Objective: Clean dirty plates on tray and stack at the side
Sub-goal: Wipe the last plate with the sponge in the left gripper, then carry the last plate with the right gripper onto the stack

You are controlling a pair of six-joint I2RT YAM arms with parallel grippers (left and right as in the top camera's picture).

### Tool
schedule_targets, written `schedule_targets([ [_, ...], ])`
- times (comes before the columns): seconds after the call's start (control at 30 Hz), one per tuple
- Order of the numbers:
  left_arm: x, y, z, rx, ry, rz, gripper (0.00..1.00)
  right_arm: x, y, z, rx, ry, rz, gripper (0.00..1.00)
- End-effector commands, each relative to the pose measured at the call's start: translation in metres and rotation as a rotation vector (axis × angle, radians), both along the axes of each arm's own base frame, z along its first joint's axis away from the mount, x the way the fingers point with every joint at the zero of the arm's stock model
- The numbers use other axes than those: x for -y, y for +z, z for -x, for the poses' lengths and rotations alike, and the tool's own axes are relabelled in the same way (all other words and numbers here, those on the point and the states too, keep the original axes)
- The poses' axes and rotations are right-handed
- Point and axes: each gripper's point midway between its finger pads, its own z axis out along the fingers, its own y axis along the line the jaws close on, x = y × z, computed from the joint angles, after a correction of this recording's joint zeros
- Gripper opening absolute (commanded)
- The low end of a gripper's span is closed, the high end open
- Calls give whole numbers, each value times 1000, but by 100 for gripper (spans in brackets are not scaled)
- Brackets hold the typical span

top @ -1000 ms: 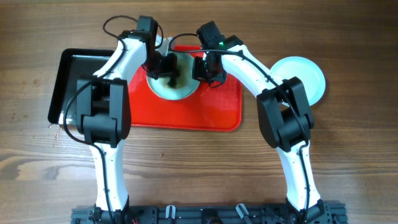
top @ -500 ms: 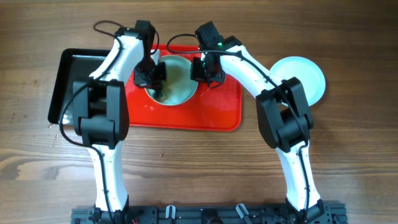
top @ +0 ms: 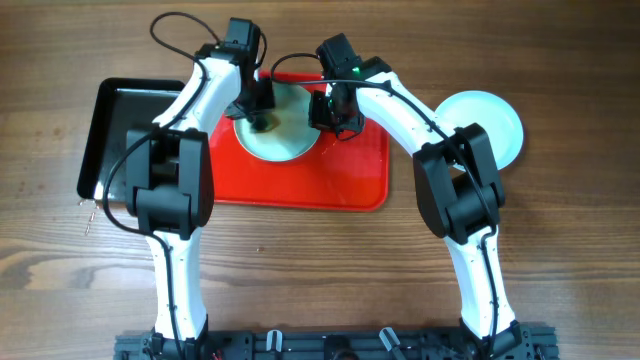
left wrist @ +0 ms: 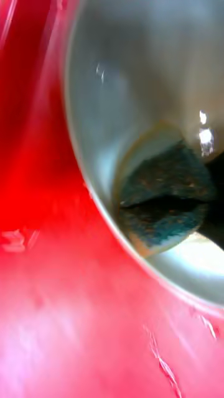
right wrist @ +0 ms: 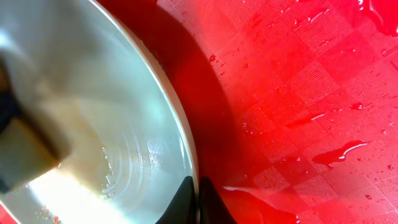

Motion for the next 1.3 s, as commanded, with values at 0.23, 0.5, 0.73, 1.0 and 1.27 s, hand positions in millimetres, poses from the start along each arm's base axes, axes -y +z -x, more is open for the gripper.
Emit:
schedule_targets([
  [0.23, -44, 140, -6, 141, 123, -135, 4, 6, -19, 3, -21, -8, 29, 15],
  [0.5, -66, 105, -4, 43, 167, -110, 4, -15, -37, 21, -61, -3, 25, 4],
  [0.73, -62, 95, 2, 3, 160, -87, 4, 30, 22, 13, -4, 62, 58, 4],
  [1.0, -57, 94, 2, -1, 154, -61, 4, 94, 138, 11, 321, 13, 470, 4],
  [1.27, -57, 94, 2, -2, 154, -61, 4, 72, 242, 37, 791, -18, 976, 4],
])
